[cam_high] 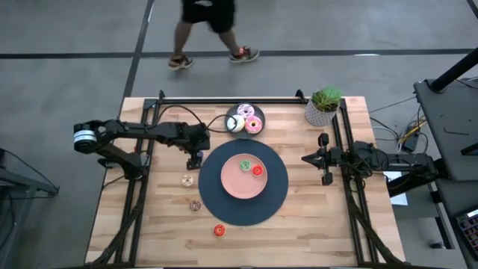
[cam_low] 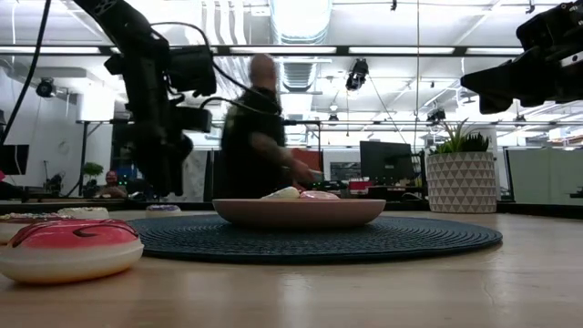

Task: Pick & Place donuts
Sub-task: Put the small blue donut on the pink plate

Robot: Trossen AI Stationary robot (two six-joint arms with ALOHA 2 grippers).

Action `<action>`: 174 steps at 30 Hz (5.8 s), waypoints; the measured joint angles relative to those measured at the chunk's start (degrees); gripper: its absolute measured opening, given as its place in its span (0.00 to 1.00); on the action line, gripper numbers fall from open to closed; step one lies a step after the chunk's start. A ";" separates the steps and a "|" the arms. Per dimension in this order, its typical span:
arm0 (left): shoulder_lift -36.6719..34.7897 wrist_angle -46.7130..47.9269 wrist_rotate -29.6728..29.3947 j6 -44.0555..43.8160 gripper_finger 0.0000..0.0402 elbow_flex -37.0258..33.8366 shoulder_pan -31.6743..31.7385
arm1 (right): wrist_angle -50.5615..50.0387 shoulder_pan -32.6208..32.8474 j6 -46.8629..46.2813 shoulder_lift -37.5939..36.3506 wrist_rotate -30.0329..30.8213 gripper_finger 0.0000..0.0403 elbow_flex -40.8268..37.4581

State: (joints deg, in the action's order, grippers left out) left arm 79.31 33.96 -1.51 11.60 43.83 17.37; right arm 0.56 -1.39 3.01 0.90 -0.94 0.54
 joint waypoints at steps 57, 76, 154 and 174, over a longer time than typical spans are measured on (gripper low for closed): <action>0.39 -7.74 -1.54 0.28 0.72 -7.56 -0.59 | 0.00 0.00 0.00 0.01 0.01 0.02 0.00; 2.49 -8.97 -0.57 -0.13 0.58 -7.38 -0.57 | 0.01 0.00 0.00 0.01 0.00 0.02 0.00; 7.08 4.64 -1.18 -2.75 0.48 15.39 -2.71 | 0.01 0.00 0.00 -0.04 0.00 0.02 0.00; 17.59 5.11 -0.88 -2.43 0.48 27.80 -9.70 | 0.02 0.00 0.00 0.04 0.01 0.02 0.00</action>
State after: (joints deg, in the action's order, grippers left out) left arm 96.90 39.07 -2.39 9.17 71.64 7.66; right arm 0.58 -1.39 3.01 0.94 -0.93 0.54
